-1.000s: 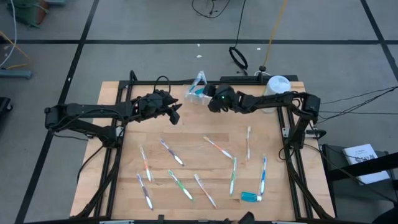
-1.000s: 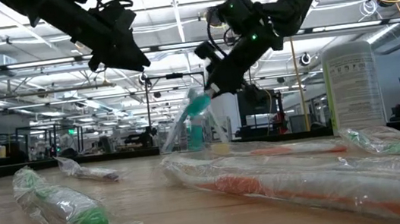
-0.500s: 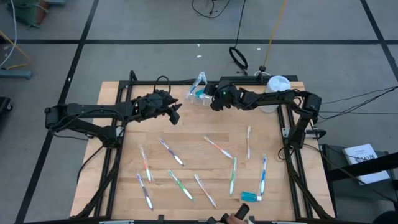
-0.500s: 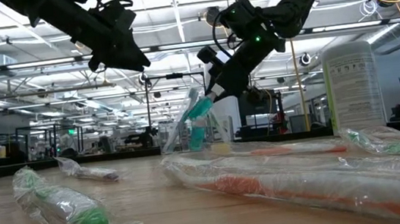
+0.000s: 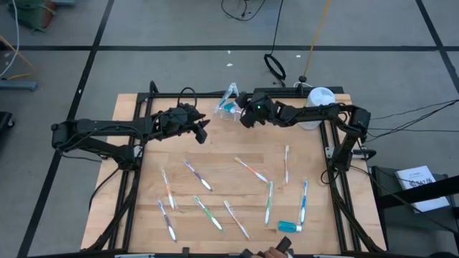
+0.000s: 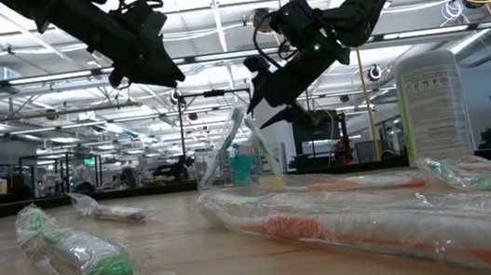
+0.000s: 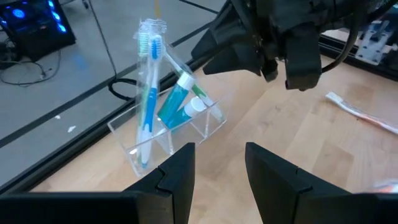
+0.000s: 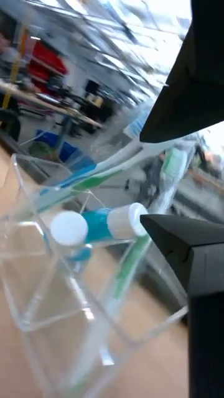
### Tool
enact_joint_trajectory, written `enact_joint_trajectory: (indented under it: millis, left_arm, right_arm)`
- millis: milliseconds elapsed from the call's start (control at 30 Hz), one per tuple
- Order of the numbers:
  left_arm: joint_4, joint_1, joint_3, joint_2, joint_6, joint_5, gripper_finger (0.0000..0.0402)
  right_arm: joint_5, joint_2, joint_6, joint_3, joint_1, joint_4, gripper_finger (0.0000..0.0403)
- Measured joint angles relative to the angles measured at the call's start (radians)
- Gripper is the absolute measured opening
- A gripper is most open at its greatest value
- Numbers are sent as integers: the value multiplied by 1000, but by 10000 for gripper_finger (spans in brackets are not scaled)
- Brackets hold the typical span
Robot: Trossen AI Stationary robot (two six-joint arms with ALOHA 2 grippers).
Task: Pick & Place Toothbrushes
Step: Move the transparent organizer to the center of the table
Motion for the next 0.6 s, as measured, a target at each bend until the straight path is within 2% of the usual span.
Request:
enact_joint_trajectory:
  millis: [133,333,400,600]
  left_arm:
    - [-1,0,0,0,1,41,147]
    - [-13,0,0,3,133,41,147]
    - [-5,-2,1,13,178,53,147]
    - [93,-3,0,93,269,144,147]
  right_arm:
    - [52,0,260,0,47,0,191]
    - [279,0,595,0,136,-88,164]
    - [315,-18,693,-1,172,-179,152]
    - [313,-113,1015,-26,279,-511,124]
